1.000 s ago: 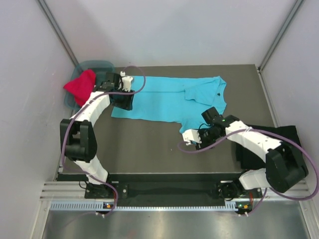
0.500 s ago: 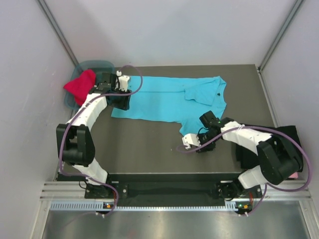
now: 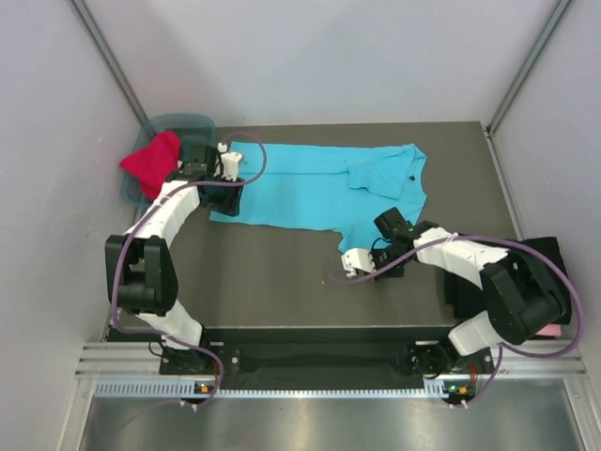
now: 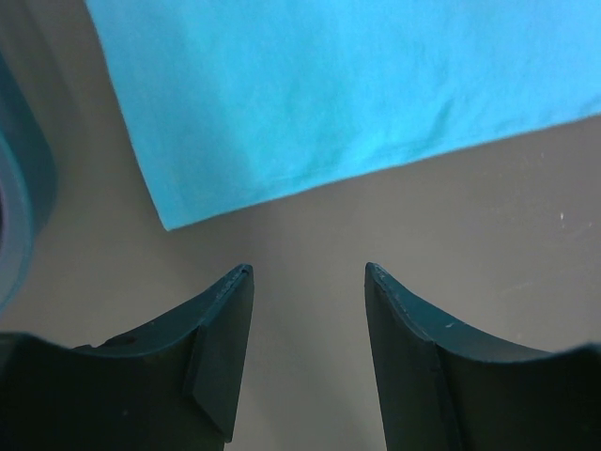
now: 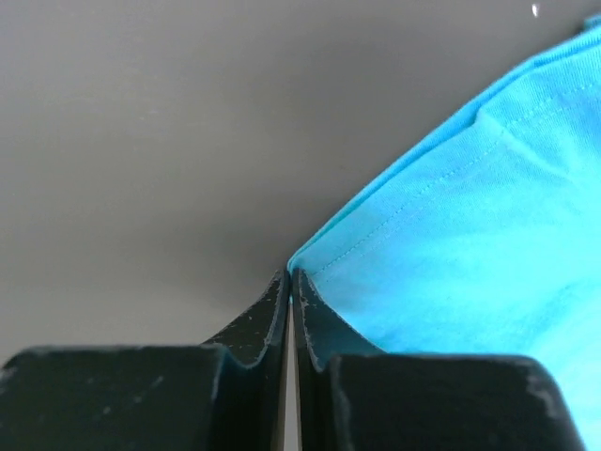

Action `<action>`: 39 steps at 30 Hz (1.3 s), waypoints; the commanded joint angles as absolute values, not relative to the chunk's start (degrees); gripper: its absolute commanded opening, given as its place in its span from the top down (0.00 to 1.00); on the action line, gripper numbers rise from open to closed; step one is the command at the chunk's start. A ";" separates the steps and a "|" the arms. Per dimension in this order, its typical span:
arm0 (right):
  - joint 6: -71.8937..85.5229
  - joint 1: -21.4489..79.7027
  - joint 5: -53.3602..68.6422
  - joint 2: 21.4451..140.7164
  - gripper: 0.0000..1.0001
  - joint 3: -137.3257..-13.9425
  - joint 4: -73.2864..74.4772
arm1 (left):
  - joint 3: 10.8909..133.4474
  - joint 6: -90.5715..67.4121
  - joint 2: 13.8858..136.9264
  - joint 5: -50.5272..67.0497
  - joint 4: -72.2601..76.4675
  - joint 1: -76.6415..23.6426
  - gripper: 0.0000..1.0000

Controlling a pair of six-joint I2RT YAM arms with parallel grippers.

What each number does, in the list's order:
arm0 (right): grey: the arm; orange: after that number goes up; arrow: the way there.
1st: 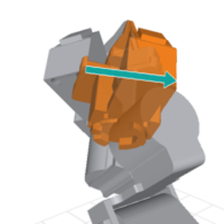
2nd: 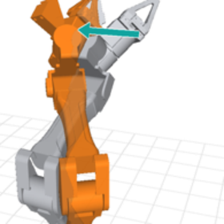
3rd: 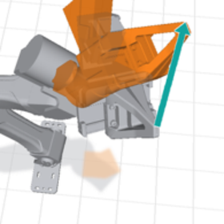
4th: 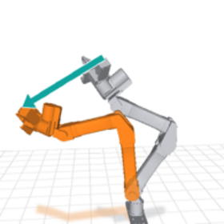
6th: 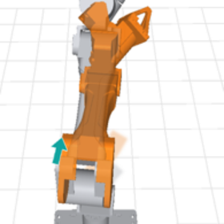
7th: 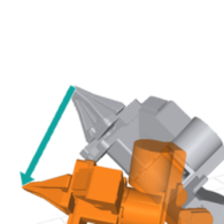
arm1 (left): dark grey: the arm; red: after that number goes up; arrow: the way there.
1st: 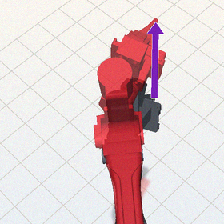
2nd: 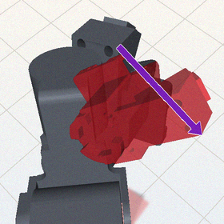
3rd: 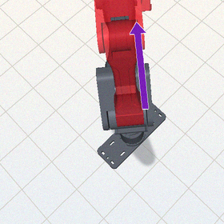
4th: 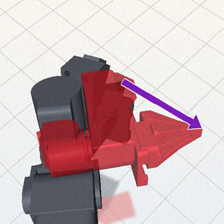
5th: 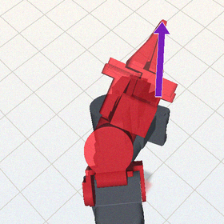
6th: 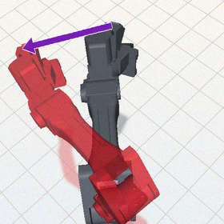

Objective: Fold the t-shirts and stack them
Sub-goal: Fold the tshirt

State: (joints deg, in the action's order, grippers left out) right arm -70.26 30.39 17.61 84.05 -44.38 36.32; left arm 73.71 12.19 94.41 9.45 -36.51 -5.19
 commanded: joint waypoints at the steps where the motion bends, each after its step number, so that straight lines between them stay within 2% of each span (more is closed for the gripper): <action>1: -66.98 30.85 14.42 80.88 1.00 -46.14 36.39 | 71.55 14.94 90.18 13.77 -40.16 -4.22 0.44; 4: -64.43 30.59 13.62 76.83 1.00 -49.99 37.52 | 71.28 15.30 91.13 15.30 -43.23 -4.22 0.44; 10: -62.32 30.67 12.57 74.62 1.00 -52.82 39.20 | 74.09 14.15 97.90 10.46 -45.18 -3.78 0.46; 23: -60.29 30.67 12.04 74.18 1.00 -51.86 39.02 | 80.76 16.35 107.75 -1.13 -38.94 -1.85 0.51; 39: -60.12 30.67 12.66 73.65 1.00 -50.98 38.85 | 86.66 15.90 115.75 -6.59 -37.97 -1.76 0.52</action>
State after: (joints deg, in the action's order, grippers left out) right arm -61.19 30.33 11.92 75.37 -51.37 39.00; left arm 84.53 15.35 115.42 -4.80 -39.62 -1.91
